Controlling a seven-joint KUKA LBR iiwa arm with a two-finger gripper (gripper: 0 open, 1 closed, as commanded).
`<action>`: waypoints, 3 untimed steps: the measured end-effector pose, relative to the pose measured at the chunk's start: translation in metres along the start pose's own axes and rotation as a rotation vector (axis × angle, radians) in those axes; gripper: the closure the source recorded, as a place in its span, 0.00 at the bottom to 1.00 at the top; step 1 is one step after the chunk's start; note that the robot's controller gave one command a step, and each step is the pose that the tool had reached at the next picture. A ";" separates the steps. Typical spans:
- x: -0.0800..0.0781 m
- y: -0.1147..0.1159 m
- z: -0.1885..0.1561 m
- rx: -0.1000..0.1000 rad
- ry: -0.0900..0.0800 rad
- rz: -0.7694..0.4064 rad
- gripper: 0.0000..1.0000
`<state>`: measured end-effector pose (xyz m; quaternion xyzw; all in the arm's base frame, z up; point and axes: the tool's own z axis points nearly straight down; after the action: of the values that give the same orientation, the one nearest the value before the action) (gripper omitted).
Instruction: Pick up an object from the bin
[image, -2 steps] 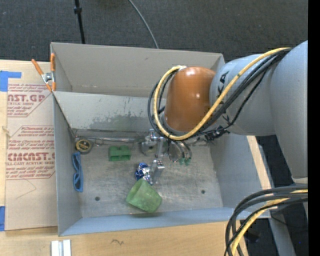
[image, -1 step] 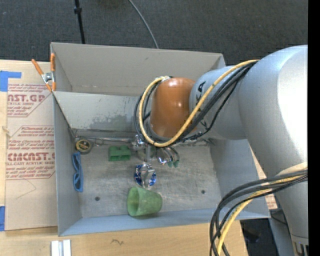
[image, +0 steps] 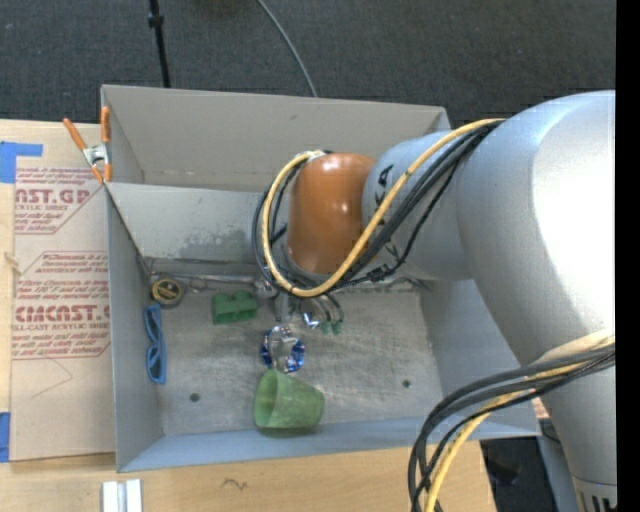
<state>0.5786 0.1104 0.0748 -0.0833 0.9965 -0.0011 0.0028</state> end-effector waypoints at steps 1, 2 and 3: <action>-0.024 0.037 -0.001 -0.002 0.001 -0.059 0.00; -0.025 0.065 0.003 -0.003 -0.001 -0.080 0.00; -0.016 0.099 0.004 -0.005 0.002 0.014 0.00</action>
Offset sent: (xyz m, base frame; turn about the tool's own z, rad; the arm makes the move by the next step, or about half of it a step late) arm 0.0144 0.0394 -0.0033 -0.0561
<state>0.5782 0.2103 0.0707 -0.0764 0.9971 0.0014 0.0017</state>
